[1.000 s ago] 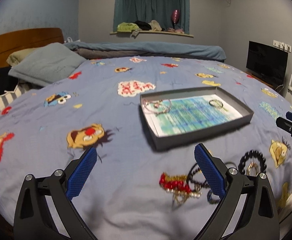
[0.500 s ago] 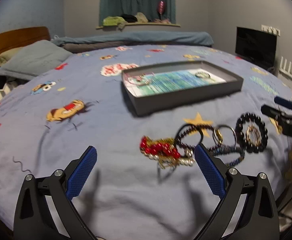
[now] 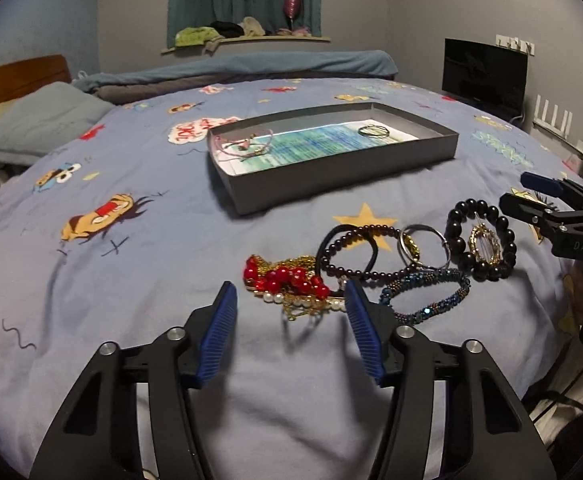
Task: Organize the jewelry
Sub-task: 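Grasp the red tassel earrings with the left tool while the right grasps the black bead bracelet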
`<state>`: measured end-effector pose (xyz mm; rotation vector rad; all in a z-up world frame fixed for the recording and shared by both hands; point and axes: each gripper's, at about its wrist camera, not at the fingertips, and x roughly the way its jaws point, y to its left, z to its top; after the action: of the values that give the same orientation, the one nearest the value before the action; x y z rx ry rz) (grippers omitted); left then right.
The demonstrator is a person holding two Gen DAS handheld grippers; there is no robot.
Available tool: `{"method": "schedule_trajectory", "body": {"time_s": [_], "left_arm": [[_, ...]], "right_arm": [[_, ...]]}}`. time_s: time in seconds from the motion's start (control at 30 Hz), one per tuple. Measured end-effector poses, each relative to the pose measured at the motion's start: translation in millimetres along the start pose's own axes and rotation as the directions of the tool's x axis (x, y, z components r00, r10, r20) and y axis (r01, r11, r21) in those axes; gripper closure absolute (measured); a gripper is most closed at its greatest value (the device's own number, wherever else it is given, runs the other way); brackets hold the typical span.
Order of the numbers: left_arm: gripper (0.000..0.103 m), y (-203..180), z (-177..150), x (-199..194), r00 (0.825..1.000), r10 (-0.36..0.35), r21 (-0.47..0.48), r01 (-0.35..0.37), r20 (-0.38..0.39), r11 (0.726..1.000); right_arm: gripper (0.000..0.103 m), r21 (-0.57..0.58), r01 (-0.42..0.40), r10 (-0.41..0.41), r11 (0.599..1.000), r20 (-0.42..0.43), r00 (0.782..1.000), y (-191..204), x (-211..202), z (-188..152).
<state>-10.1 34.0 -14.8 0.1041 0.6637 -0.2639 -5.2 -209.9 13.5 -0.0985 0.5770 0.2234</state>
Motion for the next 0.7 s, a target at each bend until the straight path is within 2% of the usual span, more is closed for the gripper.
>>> {"method": "schedule_trajectory", "body": {"time_s": [0.1,0.3,0.5,0.7], "left_arm": [[0.049,-1.9,0.0,0.6,1.0,-0.002,0.009,0.002,-0.002,1.0],[0.061,-4.7,0.1,2.7,1.0,-0.018,0.021,0.018,-0.013,1.0],[0.068,-7.7,-0.8,4.3,0.999,-0.022,0.036,0.023,-0.027,0.999],[0.07,-6.7,-1.8,5.1,0.999,-0.027,0.036,0.028,-0.038,0.999]], "right_arm": [[0.025,-0.008,-0.005,0.005,1.0,-0.008,1.0,1.8,1.7,-0.1],[0.047,0.008,-0.028,0.028,1.0,-0.034,0.999,-1.5,3.4,-0.7],[0.059,0.002,-0.05,0.05,0.999,-0.05,0.998,0.6,4.3,-1.9],[0.068,-0.001,-0.095,0.095,0.995,-0.086,0.992,5.2,8.9,-4.1]]}}
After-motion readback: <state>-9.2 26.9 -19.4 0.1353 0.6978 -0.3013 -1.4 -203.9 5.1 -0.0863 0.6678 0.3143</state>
